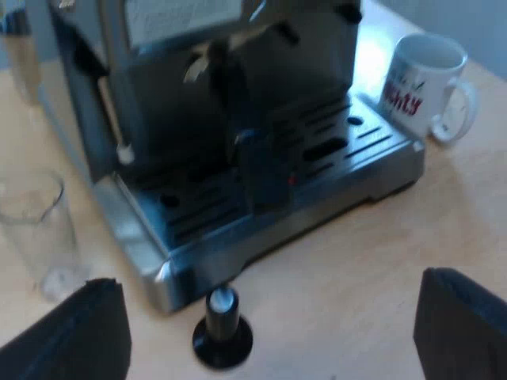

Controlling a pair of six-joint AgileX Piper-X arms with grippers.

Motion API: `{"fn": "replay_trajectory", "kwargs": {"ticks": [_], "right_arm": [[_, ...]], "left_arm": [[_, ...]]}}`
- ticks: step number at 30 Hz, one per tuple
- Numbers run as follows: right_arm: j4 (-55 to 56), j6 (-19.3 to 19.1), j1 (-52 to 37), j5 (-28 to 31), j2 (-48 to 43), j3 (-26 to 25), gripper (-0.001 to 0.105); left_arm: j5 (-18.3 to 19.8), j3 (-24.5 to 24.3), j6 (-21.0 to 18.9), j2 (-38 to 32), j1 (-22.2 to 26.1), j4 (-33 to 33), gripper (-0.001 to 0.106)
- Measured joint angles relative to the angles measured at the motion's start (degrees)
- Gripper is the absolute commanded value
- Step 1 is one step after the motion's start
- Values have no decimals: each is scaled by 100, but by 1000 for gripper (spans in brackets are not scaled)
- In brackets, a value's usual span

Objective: Place mug into machine

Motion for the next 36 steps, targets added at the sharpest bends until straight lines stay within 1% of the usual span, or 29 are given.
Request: {"fn": "replay_trajectory", "kwargs": {"ticks": [8,10,13,16,21,27,32,36], "right_arm": [[0,0,461,0,326,0,72],[-47,0,574,0,408,0,72],[-164,0,679,21,472,0,72],[-314,0,749,136,504,0,72],[-411,0,744,418,504,0,72],[-419,0,744,758,504,0,72],[-435,0,744,761,504,0,72],[-467,0,744,780,504,138,72]], "left_arm": [[44,-172,0,557,-471,-629,79],[139,-175,0,751,-654,-824,79],[169,-175,-132,939,-887,-966,79],[177,-175,-142,1052,-1029,-1036,79],[177,-175,-154,1092,-1037,-1176,79],[177,-175,-154,1092,-1037,-1173,79],[177,-175,-154,1092,-1037,-1173,79],[177,-175,-154,1092,-1037,-1173,79]]}}
